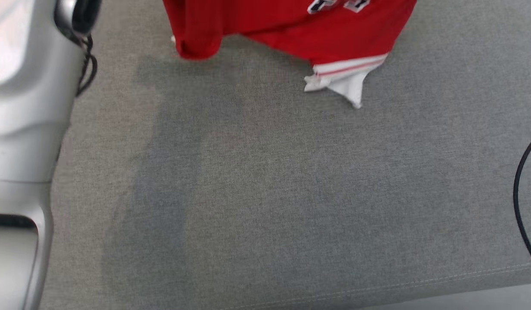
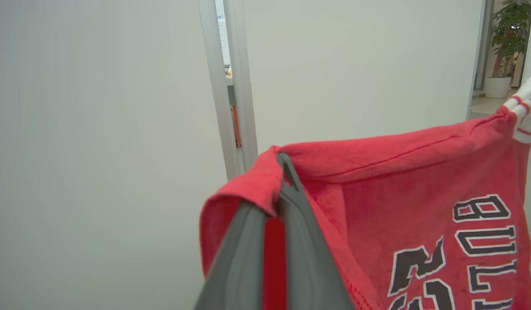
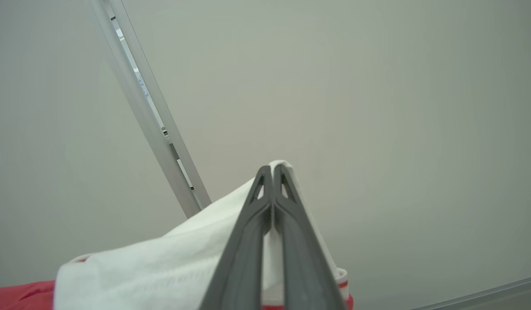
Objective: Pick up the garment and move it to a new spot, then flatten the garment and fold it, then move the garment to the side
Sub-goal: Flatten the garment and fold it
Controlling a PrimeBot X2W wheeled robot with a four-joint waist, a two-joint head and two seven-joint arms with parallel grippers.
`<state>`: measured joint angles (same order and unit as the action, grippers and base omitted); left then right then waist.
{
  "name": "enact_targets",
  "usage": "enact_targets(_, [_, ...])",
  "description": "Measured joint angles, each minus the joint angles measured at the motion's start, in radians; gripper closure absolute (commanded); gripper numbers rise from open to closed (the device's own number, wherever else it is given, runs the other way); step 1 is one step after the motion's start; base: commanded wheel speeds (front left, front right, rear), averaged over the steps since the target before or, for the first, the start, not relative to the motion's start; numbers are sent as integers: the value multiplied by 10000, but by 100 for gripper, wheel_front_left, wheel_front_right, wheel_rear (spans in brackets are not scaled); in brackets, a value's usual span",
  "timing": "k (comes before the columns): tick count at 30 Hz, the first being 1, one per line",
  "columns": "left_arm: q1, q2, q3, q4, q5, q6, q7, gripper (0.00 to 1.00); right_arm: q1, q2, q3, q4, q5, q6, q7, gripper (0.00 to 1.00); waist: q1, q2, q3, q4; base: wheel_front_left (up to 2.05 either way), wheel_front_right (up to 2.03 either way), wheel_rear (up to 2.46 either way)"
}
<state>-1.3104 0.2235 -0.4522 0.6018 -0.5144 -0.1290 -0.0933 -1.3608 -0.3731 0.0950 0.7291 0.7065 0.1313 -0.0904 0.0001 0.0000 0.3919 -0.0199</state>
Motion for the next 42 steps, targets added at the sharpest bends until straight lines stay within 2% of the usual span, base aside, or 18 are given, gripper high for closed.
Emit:
enact_targets(4, [-1874, 73, -274, 853, -418, 0, -117, 100, -2007, 127, 236, 867, -347, 0, -167, 100, 1, 0, 623, -16, 0, 0, 0])
enact_targets(7, [-3203, 33, -437, 1505, -685, 0, -591, 100, -3370, 343, 449, 1521, -481, 0, -571, 100, 1, 0, 1027, -62, 0, 0, 0])
enact_targets(11, [-3684, -132, -957, 1776, -1074, 0, -882, 100, -3895, 493, 1072, 1655, -416, 0, -719, 100, 1, 0, 1268, -123, 0, 0, 0])
enact_targets(15, [-3444, -63, -1534, 1781, -1379, 0, -1260, 100, -3527, 366, 1827, 1223, 71, -2, -859, 100, 1, 0, 1493, -146, 0, 0, 0])
enact_targets(21, [-1537, 259, -2146, 1300, -2105, 0, -1632, 100, -774, -286, 2610, -242, 1285, -2, -1206, 100, 1, 0, 1425, -165, 0, 0, 0])
enact_targets(24, [-224, 472, -2096, 756, -2311, 0, -1662, 100, 1028, -654, 2754, -1112, 1825, -2, -1333, 100, 1, 0, 1227, -214, 0, 0, 0])
enact_targets(28, [1939, 627, -1499, -516, -1981, 132, -1684, 100, 3444, -1076, 2738, -2249, 2266, -2, -1448, 100, 0, 0, 883, -286, 0, 0, 0])
enact_targets(34, [5206, 550, -821, -2171, -1210, 587, -1691, 100, 6566, -1402, 2056, -3768, 2518, -2, -1534, 100, -1, 0, 312, -327, 0, 0, 0])
enact_targets(42, [8539, 491, -738, -3010, -372, 713, -1691, 100, 10282, -963, 621, -4982, 2663, -4, -1154, 100, -1, 0, -460, -307, 0, 0, 0])
